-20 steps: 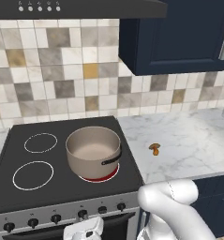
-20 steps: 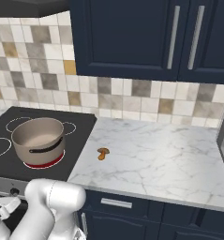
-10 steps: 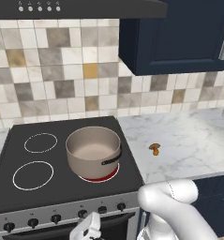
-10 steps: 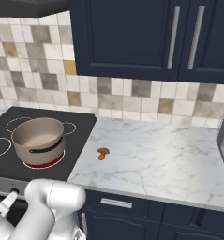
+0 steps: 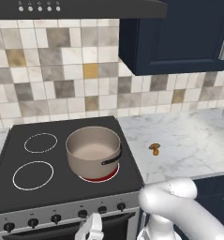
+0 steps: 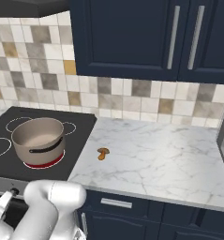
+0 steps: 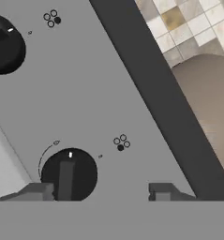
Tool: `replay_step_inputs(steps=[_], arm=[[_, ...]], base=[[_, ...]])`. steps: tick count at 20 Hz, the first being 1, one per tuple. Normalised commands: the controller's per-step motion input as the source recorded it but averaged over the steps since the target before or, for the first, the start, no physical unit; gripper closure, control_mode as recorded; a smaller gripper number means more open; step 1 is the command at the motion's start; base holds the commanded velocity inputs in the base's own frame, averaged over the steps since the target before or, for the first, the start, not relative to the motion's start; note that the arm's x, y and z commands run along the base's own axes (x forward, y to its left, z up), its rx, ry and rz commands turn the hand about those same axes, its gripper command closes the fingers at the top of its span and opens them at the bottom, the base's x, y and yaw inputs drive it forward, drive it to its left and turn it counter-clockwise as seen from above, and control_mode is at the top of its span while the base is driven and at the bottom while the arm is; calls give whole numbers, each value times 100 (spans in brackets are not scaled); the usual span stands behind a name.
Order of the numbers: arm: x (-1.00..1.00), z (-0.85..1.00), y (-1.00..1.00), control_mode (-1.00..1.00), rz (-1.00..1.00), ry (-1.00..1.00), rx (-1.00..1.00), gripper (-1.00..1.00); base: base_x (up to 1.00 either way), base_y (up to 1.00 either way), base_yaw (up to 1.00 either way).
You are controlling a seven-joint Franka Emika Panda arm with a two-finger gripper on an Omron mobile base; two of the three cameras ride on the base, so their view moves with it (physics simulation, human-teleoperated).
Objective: Turn on the burner for the pot on the stove. Wait thirty seconds for the pot to heat up. Then add the mushroom to the pot.
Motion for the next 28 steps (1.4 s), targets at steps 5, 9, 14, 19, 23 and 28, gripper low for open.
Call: replay_step_inputs(steps=[5,9,14,19,23,28], arm=[[-100,100,-8,-100,8,0,0,-100],[-100,100,-5,-100,8,0,0,-100],[-81,100,0,-100,10,0,0,-100],[-41,100,-2,-100,10,0,2,-100],[-14,100,-12,-100,8,0,10,-100],[9,100,-39,-100,0,0,25,-100]], base=[[0,0,0],[0,0,0],[0,0,0],[0,0,0],[0,0,0],[0,0,0]])
